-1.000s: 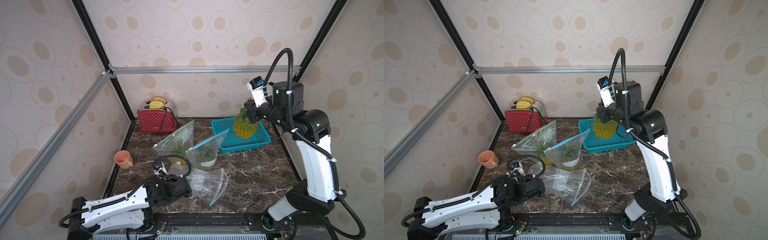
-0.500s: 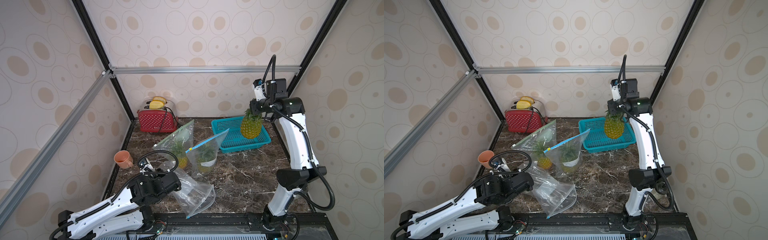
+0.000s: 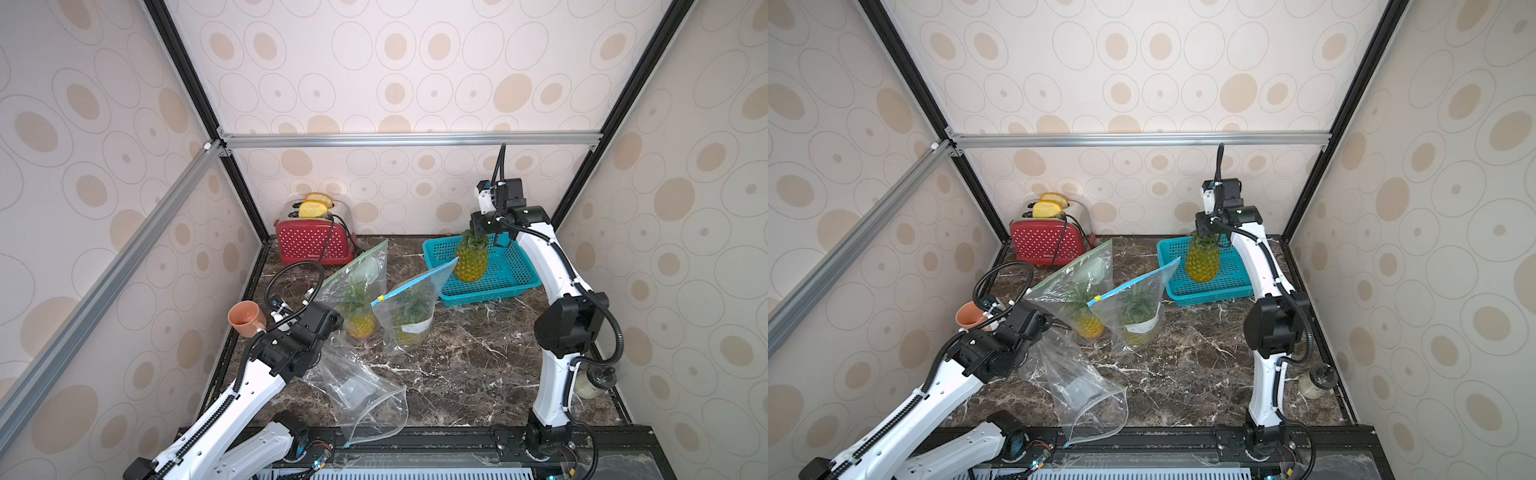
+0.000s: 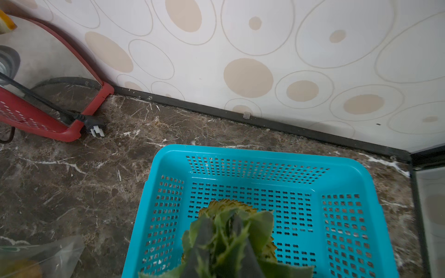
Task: Open the zip-top bag and take out the pineapple
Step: Place the pineapple in the basket.
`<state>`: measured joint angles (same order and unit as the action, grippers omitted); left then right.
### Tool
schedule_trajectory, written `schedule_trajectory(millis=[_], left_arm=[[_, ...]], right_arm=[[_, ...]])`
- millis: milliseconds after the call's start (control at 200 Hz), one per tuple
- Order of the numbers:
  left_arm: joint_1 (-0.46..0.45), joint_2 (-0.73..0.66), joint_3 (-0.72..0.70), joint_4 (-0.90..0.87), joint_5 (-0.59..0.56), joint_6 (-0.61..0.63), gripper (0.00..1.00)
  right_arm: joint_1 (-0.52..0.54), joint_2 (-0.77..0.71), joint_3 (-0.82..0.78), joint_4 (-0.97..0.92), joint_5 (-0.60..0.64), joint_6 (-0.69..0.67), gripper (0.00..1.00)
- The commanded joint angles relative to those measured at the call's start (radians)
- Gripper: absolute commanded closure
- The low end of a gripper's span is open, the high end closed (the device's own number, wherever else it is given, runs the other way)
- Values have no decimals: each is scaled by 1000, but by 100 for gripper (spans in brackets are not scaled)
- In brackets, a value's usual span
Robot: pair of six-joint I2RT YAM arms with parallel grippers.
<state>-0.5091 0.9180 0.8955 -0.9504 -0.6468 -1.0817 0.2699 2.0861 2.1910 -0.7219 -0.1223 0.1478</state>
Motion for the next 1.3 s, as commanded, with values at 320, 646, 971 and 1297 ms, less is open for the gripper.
schedule_trajectory(millis=[320, 646, 971, 1297], left_arm=[[60, -3, 64, 79, 86, 131, 58], [60, -38, 40, 99, 119, 127, 58], [62, -56, 56, 153, 201, 163, 48], [62, -36, 209, 191, 405, 287, 45]], right_arm=[[95, 147, 201, 135, 1, -17, 100], [104, 178, 145, 145, 11, -11, 100], [107, 58, -31, 150, 5, -1, 55], [209, -211, 90, -265, 71, -61, 42]])
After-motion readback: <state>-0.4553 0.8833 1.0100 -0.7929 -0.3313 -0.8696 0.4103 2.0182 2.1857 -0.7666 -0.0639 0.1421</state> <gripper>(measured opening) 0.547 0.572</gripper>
